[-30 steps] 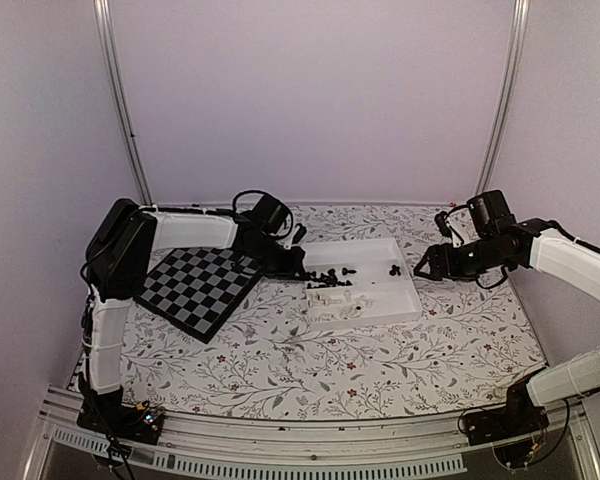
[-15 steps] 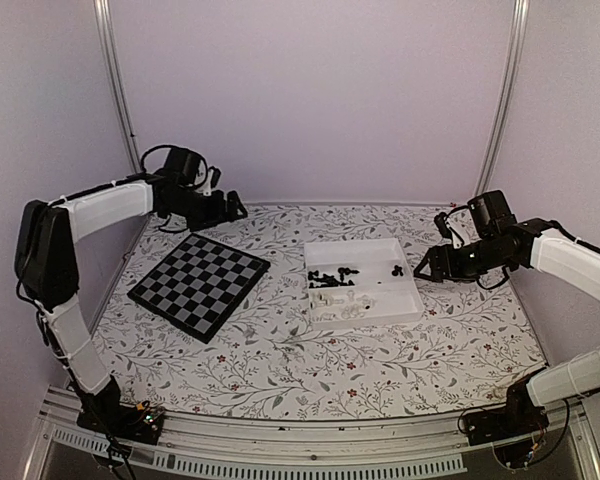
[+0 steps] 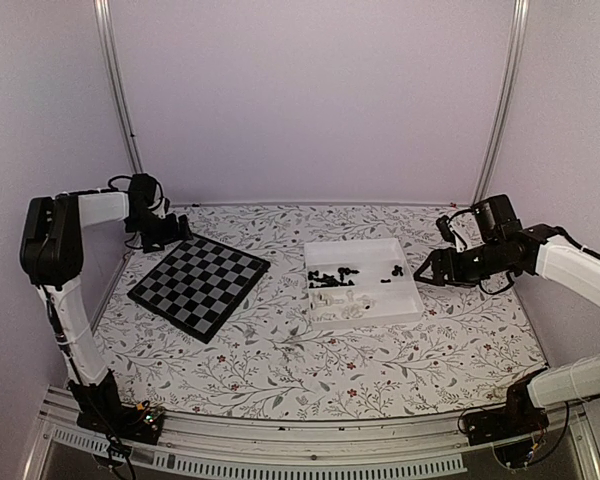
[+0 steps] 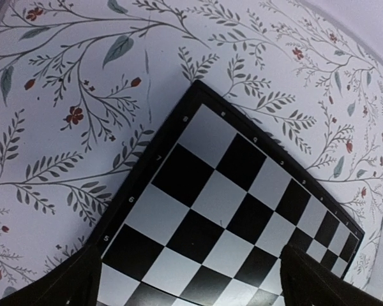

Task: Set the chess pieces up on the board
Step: Adjust the storage box at the center of the board, then adjust the chessboard at the center of the board.

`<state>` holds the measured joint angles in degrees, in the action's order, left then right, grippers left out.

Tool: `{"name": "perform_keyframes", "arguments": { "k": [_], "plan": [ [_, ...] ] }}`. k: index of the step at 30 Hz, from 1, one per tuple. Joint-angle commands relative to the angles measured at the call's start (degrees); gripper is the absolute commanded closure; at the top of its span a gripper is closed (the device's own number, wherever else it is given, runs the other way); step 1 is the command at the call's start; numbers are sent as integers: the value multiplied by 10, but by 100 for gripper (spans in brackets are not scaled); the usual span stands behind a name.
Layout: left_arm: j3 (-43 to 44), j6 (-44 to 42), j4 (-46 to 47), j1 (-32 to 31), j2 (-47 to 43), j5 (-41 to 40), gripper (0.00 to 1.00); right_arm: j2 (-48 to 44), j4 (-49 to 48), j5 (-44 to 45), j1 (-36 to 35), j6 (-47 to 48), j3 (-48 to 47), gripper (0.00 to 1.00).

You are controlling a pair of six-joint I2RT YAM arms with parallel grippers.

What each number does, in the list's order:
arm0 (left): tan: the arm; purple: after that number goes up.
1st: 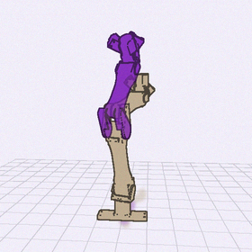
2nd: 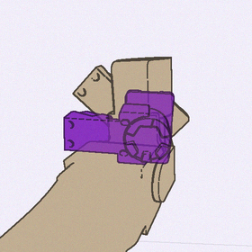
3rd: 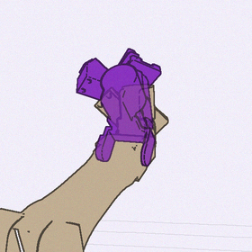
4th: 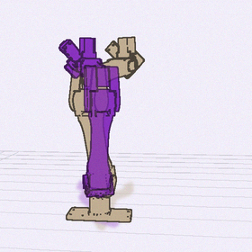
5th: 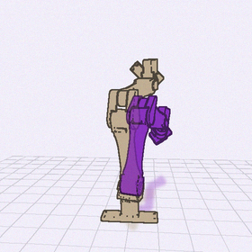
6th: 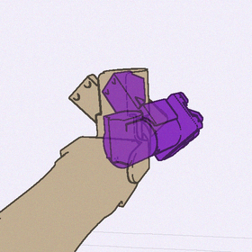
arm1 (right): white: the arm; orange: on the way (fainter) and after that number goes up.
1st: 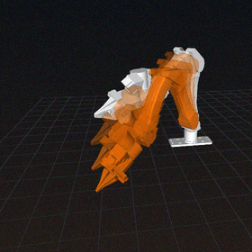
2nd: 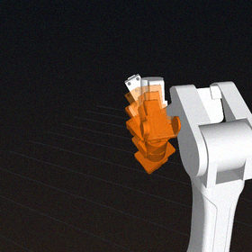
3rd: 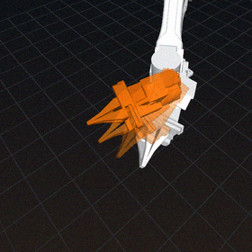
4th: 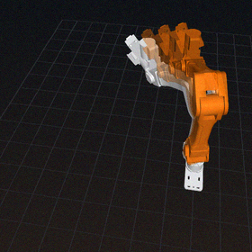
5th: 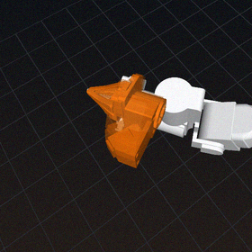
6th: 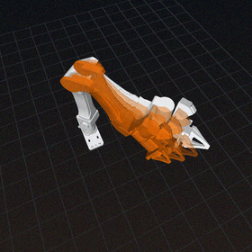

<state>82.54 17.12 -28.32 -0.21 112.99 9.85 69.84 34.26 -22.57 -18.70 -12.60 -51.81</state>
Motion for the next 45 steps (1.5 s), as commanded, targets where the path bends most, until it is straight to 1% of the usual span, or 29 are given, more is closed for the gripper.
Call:
{"name": "perform_keyframes", "arguments": {
  "k": [1,5,7,9,11,16,21,25,28,32,39,42,45],
  "plan": [
    [6,-33,24,30,5,15,1,-34,-14,-14,1,-19,24,22],
    [50,-57,-12,42,42,30,1,-42,-15,-3,1,-33,35,22],
    [56,-70,-15,46,52,31,1,-44,-16,-1,1,-35,38,22],
    [53,-69,-10,53,60,60,1,-48,-19,-2,1,-37,41,22],
    [40,-67,1,61,62,81,1,-51,-19,2,2,-41,43,22],
    [9,-97,3,63,60,77,1,-56,-8,6,1,-44,43,22],
    [-23,-103,-6,62,54,100,1,-62,-12,4,1,-35,56,22],
    [-67,-107,-9,59,16,119,4,-57,-18,-4,1,-39,58,22],
    [-129,-93,-5,53,-35,137,8,-59,-27,-5,1,-38,63,22],
    [-211,-85,1,15,-100,136,10,-58,-37,-7,1,-33,75,22],
    [-323,-62,3,-105,-172,108,12,-42,-55,-25,1,-38,87,23],
    [-351,-40,-3,-129,-208,83,14,-36,-58,-29,1,-37,83,23],
    [-358,-20,0,-132,-248,99,15,-27,-53,-33,1,-31,72,23]
  ]
}}
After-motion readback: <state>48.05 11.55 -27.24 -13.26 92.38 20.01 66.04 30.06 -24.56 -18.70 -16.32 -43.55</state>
